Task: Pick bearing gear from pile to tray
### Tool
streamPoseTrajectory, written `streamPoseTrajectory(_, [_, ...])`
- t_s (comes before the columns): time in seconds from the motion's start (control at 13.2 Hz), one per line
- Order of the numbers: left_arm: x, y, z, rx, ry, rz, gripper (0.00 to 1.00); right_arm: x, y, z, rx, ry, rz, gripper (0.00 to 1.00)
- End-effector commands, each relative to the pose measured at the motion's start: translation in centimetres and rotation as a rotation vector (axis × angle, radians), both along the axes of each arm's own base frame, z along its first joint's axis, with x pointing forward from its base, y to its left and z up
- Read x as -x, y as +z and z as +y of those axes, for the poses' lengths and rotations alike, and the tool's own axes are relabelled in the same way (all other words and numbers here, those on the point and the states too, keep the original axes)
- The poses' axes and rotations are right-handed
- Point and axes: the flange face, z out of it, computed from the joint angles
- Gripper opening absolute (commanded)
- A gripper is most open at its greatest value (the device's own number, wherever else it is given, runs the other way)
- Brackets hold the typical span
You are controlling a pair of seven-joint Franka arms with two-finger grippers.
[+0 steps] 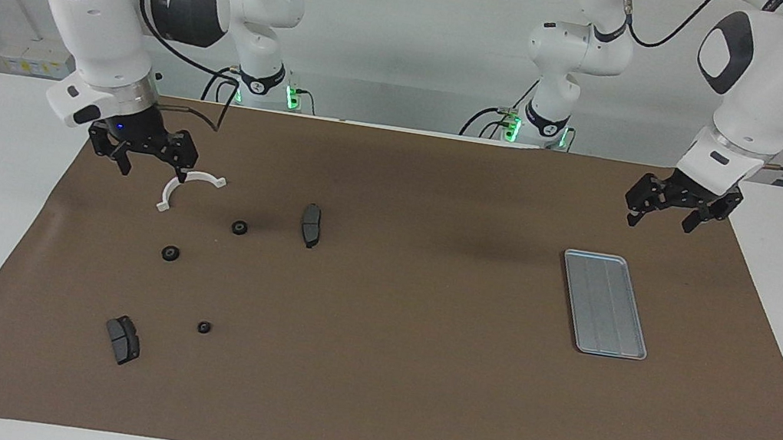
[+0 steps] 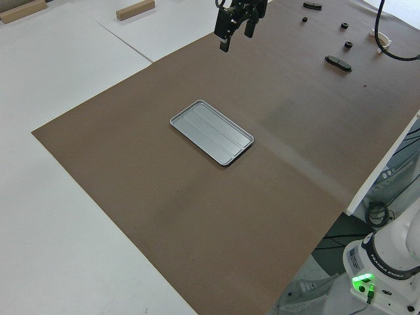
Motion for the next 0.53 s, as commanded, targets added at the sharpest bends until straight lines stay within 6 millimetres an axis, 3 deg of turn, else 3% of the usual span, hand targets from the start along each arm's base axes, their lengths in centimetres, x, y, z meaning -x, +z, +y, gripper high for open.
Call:
streamPoseTrajectory(0.0, [0.9,0.2,0.2,-0.011,-0.005,-0.008,1.00,0.3,-4.9,-1.7,-0.024,0.026,-0.005,1.00])
streamPoseTrajectory(0.46, [0.9,0.2,0.2,-0.011,-0.003,-0.009,1.00,-2.0,-14.1,-3.4,-0.038,0.027,-0.053,1.00])
